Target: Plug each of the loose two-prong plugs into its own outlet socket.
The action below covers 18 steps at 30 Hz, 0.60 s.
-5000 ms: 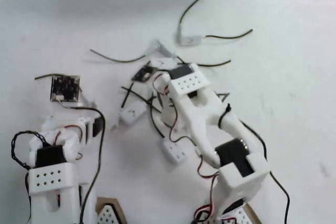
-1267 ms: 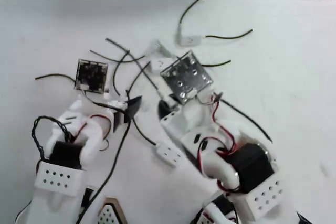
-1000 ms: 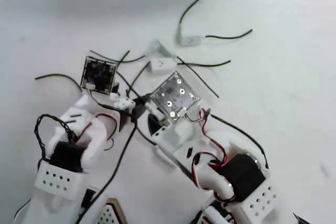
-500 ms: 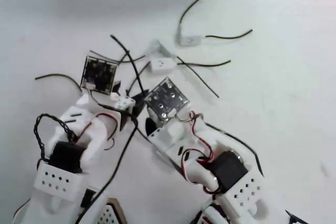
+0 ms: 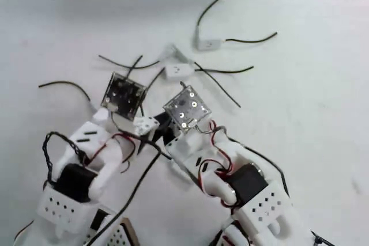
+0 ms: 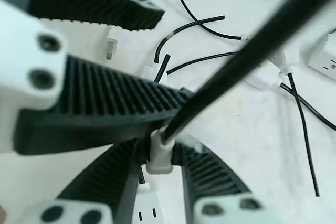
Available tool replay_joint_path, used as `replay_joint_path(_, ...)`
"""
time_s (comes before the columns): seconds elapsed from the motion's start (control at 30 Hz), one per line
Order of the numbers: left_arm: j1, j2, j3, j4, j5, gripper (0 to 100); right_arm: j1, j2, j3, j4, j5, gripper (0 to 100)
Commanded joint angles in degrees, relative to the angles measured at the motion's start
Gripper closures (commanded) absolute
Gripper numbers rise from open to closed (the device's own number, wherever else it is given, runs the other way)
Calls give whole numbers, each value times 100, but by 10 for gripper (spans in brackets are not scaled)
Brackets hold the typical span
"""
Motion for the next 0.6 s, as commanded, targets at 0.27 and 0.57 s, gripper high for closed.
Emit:
replay_joint_path(0.27,145,-1499,835,-18,-316,748,48,-66,-44,-154,-316,981)
replay_joint_path(0.57,-611,-1499,818,-176,-53,748,-523,-84,-62,-22,-316,981)
